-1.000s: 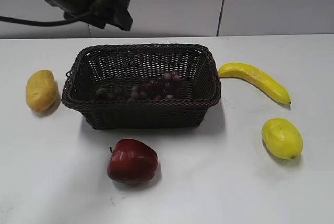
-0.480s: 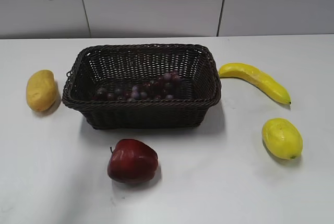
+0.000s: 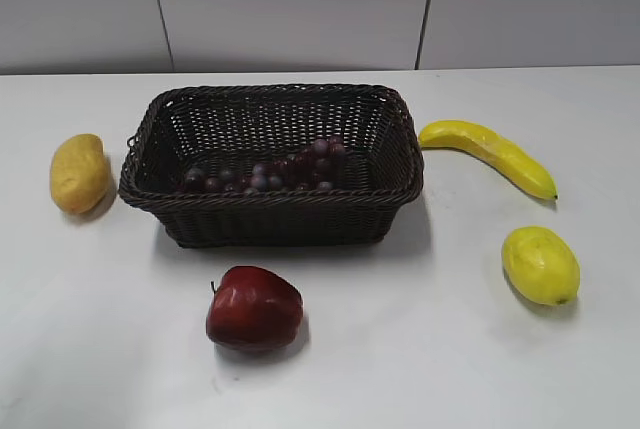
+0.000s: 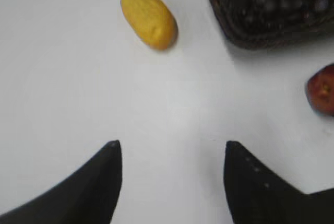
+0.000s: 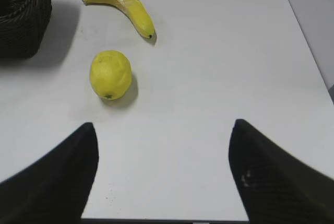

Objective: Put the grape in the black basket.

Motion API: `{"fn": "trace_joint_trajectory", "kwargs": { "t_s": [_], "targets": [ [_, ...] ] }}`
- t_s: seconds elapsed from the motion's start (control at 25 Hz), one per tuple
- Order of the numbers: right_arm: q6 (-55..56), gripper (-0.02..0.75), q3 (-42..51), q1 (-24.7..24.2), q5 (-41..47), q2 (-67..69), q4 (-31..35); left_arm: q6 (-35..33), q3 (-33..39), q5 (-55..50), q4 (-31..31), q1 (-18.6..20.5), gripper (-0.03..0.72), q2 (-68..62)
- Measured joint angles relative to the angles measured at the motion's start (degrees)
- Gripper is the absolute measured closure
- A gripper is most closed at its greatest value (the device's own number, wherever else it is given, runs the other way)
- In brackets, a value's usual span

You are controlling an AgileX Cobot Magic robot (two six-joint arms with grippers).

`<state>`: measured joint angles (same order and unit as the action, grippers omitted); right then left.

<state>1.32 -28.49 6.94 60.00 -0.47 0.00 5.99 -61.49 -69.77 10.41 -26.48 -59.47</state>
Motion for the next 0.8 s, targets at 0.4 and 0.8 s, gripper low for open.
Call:
{"fn": "trace_joint_trajectory", "kwargs": {
  "t_s": [0.4,0.8],
  "targets": [
    [0.0,0.148,0.0,0.0,0.0,0.0,0.0,0.3,20.12,0.17,-5.53,0.0,0.1,17.61],
    [0.0,0.148,0.0,0.0,0.0,0.0,0.0,-2.51,31.94,6.59,-9.44,0.0,0.1,28.9]
  ]
}}
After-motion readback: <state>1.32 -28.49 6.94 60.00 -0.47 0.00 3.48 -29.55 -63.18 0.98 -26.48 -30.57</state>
